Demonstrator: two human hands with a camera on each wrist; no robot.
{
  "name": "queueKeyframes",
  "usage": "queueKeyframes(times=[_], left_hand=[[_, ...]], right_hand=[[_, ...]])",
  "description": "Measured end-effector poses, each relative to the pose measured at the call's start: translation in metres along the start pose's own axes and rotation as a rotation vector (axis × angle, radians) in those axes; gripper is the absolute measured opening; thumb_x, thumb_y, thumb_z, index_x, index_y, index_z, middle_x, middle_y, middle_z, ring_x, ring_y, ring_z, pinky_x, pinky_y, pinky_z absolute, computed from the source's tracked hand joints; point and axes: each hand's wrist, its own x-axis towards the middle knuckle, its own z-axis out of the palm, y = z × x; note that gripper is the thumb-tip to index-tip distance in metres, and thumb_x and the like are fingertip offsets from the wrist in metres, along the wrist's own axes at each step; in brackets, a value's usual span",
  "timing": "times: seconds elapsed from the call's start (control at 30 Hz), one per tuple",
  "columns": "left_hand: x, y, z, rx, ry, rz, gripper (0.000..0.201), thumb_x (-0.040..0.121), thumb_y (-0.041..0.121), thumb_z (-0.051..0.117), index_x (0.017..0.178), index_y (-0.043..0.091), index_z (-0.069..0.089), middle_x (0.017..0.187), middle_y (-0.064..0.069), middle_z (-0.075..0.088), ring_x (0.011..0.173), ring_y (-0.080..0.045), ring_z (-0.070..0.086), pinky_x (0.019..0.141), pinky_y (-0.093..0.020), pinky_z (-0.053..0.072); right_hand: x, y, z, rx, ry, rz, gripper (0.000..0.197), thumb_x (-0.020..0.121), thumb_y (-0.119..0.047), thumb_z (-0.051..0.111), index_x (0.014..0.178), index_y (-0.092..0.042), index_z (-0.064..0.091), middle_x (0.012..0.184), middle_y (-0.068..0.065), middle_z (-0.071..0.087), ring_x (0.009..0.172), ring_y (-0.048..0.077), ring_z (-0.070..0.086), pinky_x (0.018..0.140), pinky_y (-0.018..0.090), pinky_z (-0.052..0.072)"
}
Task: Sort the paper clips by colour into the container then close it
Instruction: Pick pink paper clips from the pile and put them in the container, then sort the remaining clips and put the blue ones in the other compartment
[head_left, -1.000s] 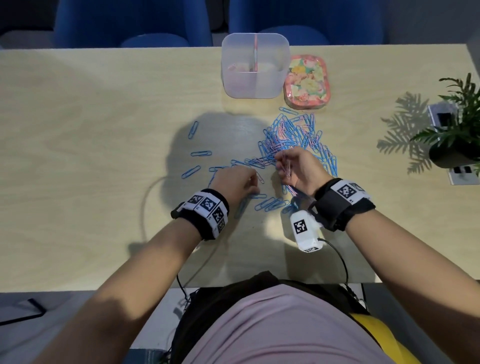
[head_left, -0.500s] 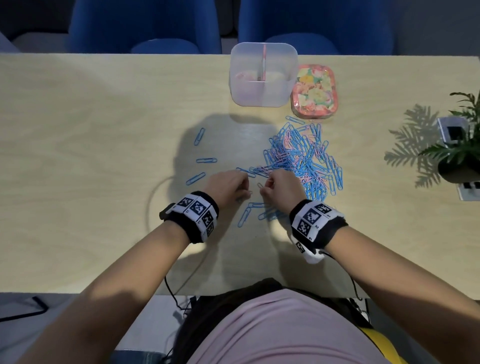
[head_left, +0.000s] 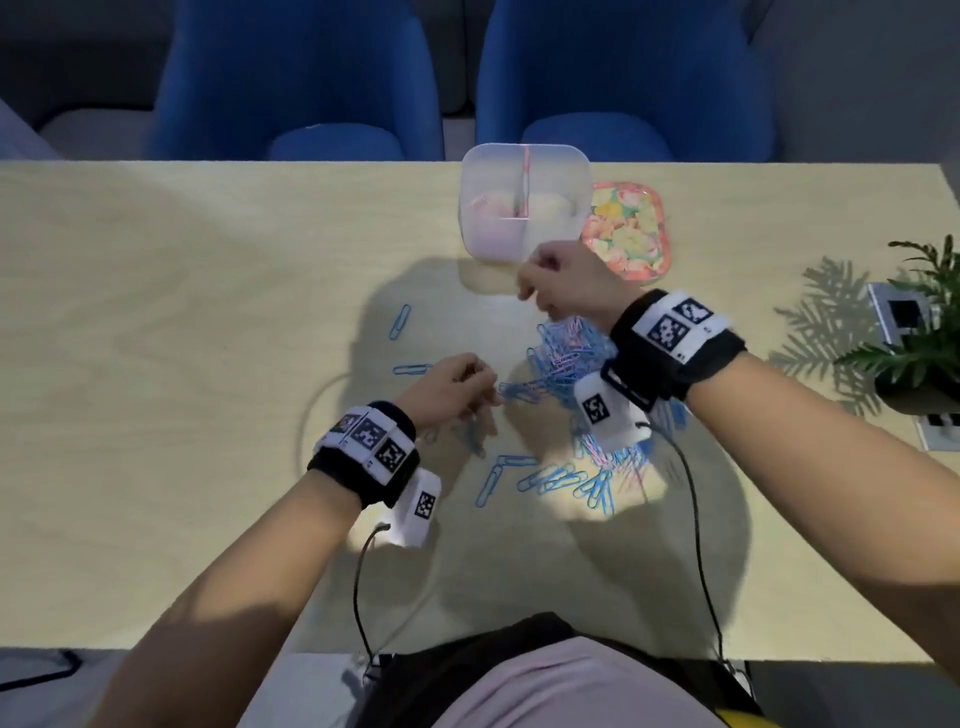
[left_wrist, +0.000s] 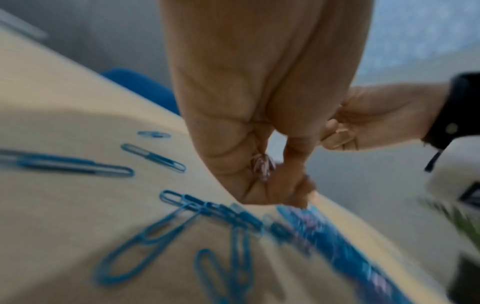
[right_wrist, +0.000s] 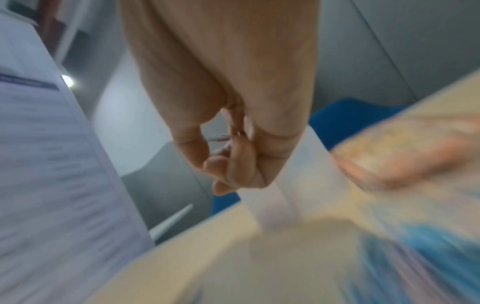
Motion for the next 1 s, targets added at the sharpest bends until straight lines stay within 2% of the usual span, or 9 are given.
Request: queueKeyframes(times=[0.1, 0.2, 0.3, 0.4, 0.47, 0.53, 0.67, 0.8, 1.0], left_hand=[[-0.001, 0.013, -0.008, -0.481, -0.014, -0.087, 0.019, 0.097, 0.001, 0.040, 0.082, 0.009, 0.048, 0.078, -0.011, 0.055, 0.046, -0.004, 0.059, 0.046, -0.013, 0.048], [0.005, 0.022, -0.019, -0.683, 0.044, -0.122, 0.011, 0.095, 0.000, 0.044, 0.100, 0.005, 0.052, 0.083, -0.011, 0.058, 0.050, -0.007, 0.063, 0.053, -0.015, 0.052], [0.016, 0.029, -0.033, -0.798, 0.120, -0.182, 0.012, 0.095, 0.009, 0.046, 0.097, 0.005, 0.058, 0.086, -0.008, 0.066, 0.058, -0.010, 0.069, 0.061, -0.021, 0.059], [0.023, 0.041, -0.045, -0.838, 0.134, -0.191, 0.014, 0.094, 0.011, 0.045, 0.097, 0.005, 0.058, 0.080, -0.006, 0.067, 0.057, -0.012, 0.068, 0.065, -0.025, 0.059], [0.029, 0.054, -0.051, -0.774, 0.125, -0.139, 0.016, 0.095, 0.011, 0.042, 0.090, 0.008, 0.057, 0.075, -0.003, 0.062, 0.059, -0.011, 0.062, 0.065, -0.022, 0.057], [0.038, 0.073, -0.056, -0.707, 0.131, -0.070, 0.021, 0.096, 0.010, 0.038, 0.082, 0.012, 0.053, 0.068, 0.001, 0.055, 0.060, -0.009, 0.051, 0.060, -0.018, 0.048], [0.066, 0.117, -0.069, -0.696, 0.269, 0.022, 0.024, 0.093, 0.000, 0.028, 0.084, 0.011, 0.047, 0.067, -0.002, 0.044, 0.055, -0.010, 0.036, 0.051, -0.017, 0.028], [0.104, 0.150, -0.069, -0.579, 0.366, 0.020, 0.029, 0.094, 0.003, 0.032, 0.068, 0.014, 0.040, 0.059, -0.001, 0.038, 0.038, -0.007, 0.036, 0.040, -0.016, 0.029], [0.131, 0.150, -0.054, 0.212, 0.378, 0.079, 0.039, 0.096, 0.017, 0.034, 0.058, 0.019, 0.039, 0.062, 0.003, 0.041, 0.056, -0.011, 0.040, 0.051, -0.013, 0.034]], right_hand=[[0.041, -0.034, -0.015, -0.051, 0.037, -0.079, 0.028, 0.080, -0.004, 0.055, 0.057, -0.014, 0.045, 0.060, 0.006, 0.053, 0.047, 0.012, 0.046, 0.039, 0.017, 0.034], [0.080, -0.051, -0.011, -0.335, 0.129, -0.115, 0.029, 0.081, -0.008, 0.054, 0.056, -0.016, 0.040, 0.070, 0.009, 0.053, 0.063, 0.019, 0.052, 0.047, 0.021, 0.039], [0.098, -0.060, -0.004, -0.612, 0.114, -0.102, 0.006, 0.084, -0.011, 0.053, 0.079, -0.012, 0.056, 0.088, 0.010, 0.058, 0.085, 0.028, 0.057, 0.073, 0.031, 0.048], [0.106, -0.064, 0.001, -0.664, 0.041, -0.071, 0.027, 0.086, -0.013, 0.058, 0.109, 0.000, 0.062, 0.114, 0.014, 0.063, 0.105, 0.029, 0.060, 0.090, 0.034, 0.048], [0.104, -0.070, 0.003, -0.549, 0.013, -0.064, 0.032, 0.089, -0.008, 0.047, 0.117, 0.003, 0.058, 0.107, 0.015, 0.063, 0.089, 0.026, 0.061, 0.097, 0.038, 0.046], [0.100, -0.074, 0.005, -0.358, -0.005, -0.075, 0.024, 0.092, -0.008, 0.037, 0.104, -0.005, 0.058, 0.088, 0.012, 0.054, 0.073, 0.021, 0.052, 0.086, 0.032, 0.043], [0.093, -0.073, -0.002, -0.128, 0.032, -0.098, 0.039, 0.100, -0.017, 0.030, 0.121, 0.009, 0.050, 0.124, 0.019, 0.054, 0.119, 0.028, 0.047, 0.107, 0.035, 0.031], [0.076, -0.050, -0.024, 0.133, 0.311, -0.178, 0.031, 0.096, -0.017, 0.040, 0.110, 0.000, 0.062, 0.100, 0.004, 0.057, 0.098, 0.018, 0.053, 0.091, 0.034, 0.042], [0.021, 0.021, -0.047, 0.246, 0.446, -0.142, 0.019, 0.090, -0.007, 0.048, 0.081, -0.017, 0.063, 0.081, -0.003, 0.060, 0.076, 0.013, 0.054, 0.077, 0.038, 0.049]])
